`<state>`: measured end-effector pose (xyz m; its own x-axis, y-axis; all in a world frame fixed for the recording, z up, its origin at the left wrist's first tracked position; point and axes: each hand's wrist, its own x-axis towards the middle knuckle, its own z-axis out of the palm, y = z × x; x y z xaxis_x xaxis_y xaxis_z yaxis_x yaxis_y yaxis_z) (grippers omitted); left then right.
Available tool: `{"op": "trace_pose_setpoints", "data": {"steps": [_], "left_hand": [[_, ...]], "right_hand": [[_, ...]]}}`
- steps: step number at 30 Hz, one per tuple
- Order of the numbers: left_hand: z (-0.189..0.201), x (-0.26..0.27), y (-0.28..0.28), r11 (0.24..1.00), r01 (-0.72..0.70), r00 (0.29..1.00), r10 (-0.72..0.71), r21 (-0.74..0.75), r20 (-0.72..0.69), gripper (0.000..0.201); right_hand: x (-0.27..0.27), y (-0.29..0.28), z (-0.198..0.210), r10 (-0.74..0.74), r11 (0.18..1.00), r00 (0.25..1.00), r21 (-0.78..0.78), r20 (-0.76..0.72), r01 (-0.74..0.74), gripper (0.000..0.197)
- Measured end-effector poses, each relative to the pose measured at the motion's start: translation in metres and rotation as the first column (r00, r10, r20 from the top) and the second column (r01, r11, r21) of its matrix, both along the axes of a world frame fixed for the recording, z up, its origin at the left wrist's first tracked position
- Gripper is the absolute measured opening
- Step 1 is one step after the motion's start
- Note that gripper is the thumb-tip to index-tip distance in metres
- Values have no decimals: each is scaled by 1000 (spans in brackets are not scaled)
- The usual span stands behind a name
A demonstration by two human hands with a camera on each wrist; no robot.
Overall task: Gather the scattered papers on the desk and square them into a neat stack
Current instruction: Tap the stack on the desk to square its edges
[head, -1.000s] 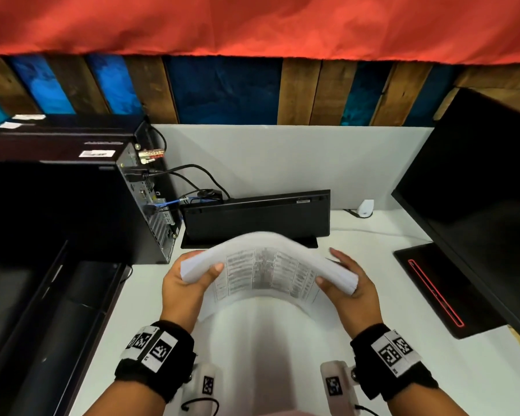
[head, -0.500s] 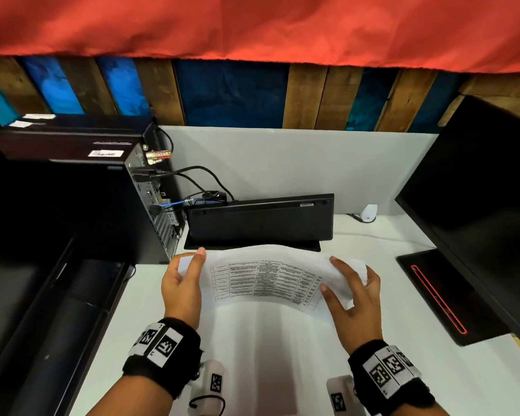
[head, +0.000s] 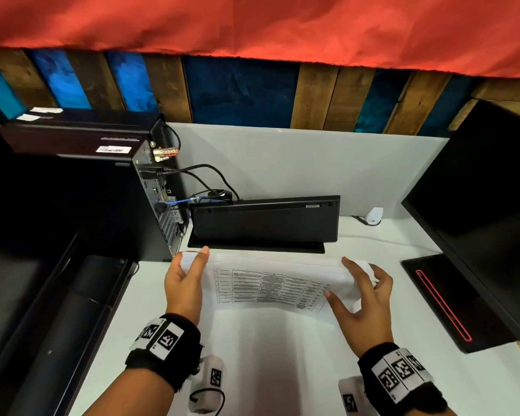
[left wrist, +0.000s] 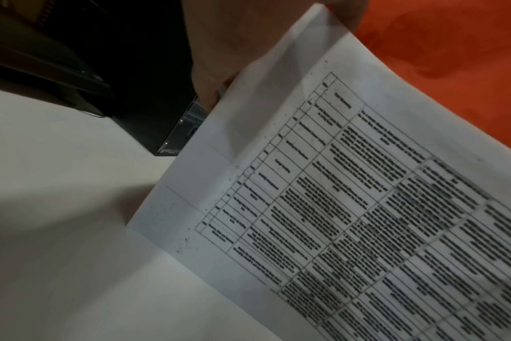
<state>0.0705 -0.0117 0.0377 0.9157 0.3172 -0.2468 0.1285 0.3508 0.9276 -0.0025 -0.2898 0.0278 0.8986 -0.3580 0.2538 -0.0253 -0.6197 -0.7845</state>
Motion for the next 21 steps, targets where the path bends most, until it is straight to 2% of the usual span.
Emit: {"op": "trace_pose_setpoints", "data": {"steps": [1,2,5,7,12,15,16,18,21], "left_hand": [[2,-1,-1,1000,-22,1000,22,-1,-11,58],[1,0,-2,1000,-19,999,19,-5,-26,57],[5,0,-4,997,7,1000,-8,76,17,5],[4,1,-2,994,-10,1000,7,113,24,12],[4,-2,-4,990,22,997,-32,136,76,14],[3,-4,-5,996,4,999,-7,94,32,12],[4,-4,-5,997,9,1000,-11,78,21,14],[4,-4,-5,997,37,999,-39,69,27,35],[3,-2,-1,997,-24,999,22,79,29,19]], "right_hand": [[0,-1,0,3,1000,1000,-15,9,-2,62],[1,-2,0,2,1000,1000,-17,14,-1,63],[0,-3,0,33,999,999,-30,24,-32,59],[-1,-1,-1,51,998,998,-37,35,-49,57],[-2,6,1,12,995,999,95,-33,-9,62],[-3,7,1,0,993,999,117,-43,5,65],[-3,7,1,-11,991,999,136,-48,18,67],[-3,8,2,-9,985,999,172,-33,14,64],[-3,8,4,4,985,1000,170,-11,-2,61]]}}
